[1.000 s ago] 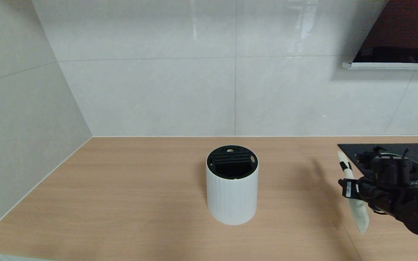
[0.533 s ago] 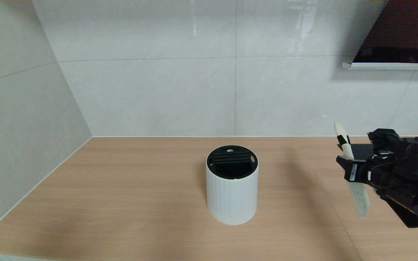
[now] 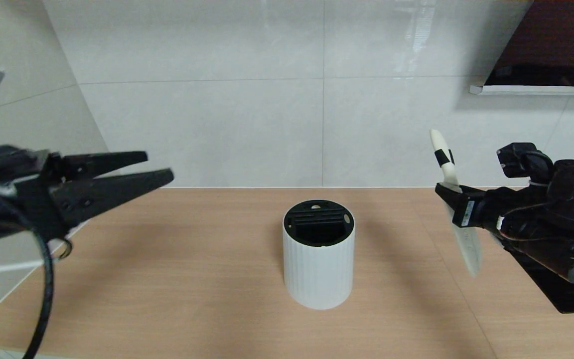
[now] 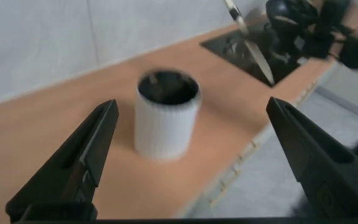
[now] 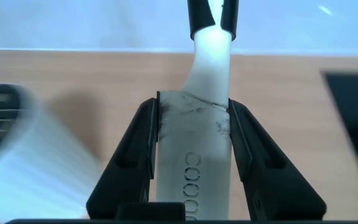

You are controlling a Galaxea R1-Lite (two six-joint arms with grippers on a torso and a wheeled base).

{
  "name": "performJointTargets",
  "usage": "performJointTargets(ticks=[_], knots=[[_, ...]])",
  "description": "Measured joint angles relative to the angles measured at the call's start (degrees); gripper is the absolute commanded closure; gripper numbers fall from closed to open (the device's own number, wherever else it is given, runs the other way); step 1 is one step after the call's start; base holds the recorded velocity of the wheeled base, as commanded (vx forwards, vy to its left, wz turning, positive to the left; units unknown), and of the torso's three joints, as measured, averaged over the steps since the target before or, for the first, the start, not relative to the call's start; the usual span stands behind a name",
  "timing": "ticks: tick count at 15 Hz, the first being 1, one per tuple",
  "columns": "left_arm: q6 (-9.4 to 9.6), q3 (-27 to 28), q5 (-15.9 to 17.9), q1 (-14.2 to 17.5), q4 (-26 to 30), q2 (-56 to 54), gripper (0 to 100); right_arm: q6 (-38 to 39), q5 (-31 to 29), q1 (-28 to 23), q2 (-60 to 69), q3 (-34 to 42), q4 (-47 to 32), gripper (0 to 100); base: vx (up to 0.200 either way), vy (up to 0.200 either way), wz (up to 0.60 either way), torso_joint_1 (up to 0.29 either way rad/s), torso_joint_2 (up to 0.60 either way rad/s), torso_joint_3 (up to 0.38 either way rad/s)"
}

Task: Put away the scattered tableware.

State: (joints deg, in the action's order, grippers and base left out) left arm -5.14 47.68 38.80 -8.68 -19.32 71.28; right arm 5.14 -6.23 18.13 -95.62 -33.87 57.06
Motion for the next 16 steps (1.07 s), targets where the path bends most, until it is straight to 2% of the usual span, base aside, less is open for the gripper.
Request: performJointTargets(ticks=[1, 3, 4, 6, 10, 13, 16], knots=[[-1.67, 3.04, -0.21, -2.62, -2.10, 4.00, 0, -0.02, 0.13, 0.83, -0.07, -0.89, -0.22, 100, 0.000, 0.000, 0.00, 0.000, 0.00, 0.000], [-7.22, 7.08, -0.33, -8.95, -3.72, 10.19, 0, -0.06, 0.18, 3.32, -0.32, -2.27, -0.60, 100, 0.000, 0.000, 0.00, 0.000, 0.00, 0.000], [-8.53, 8.61, -0.38, -11.37, -4.32, 12.92, 0, -0.09, 0.21, 4.04, -0.32, -2.43, -0.62, 100, 0.000, 0.000, 0.00, 0.000, 0.00, 0.000], [-9.30, 10.95, -0.49, -14.49, -7.06, 18.54, 0, -0.11, 0.16, 5.24, -0.29, -2.35, -0.55, 100, 0.000, 0.000, 0.00, 0.000, 0.00, 0.000], [-10.31, 13.37, -2.27, -18.77, -18.86, 29.71, 0, -0.06, 0.00, 9.65, -0.29, -1.30, -0.51, 100, 0.000, 0.000, 0.00, 0.000, 0.00, 0.000], [-12.59, 15.10, -5.44, -21.88, -21.48, 34.47, 0, -0.02, -0.12, 12.76, -0.22, -0.63, -0.44, 100, 0.000, 0.000, 0.00, 0.000, 0.00, 0.000], [-12.75, 15.85, -7.58, -24.09, -22.71, 37.21, 0, 0.02, -0.46, 16.98, 0.10, 0.49, -0.40, 100, 0.000, 0.000, 0.00, 0.000, 0.00, 0.000]])
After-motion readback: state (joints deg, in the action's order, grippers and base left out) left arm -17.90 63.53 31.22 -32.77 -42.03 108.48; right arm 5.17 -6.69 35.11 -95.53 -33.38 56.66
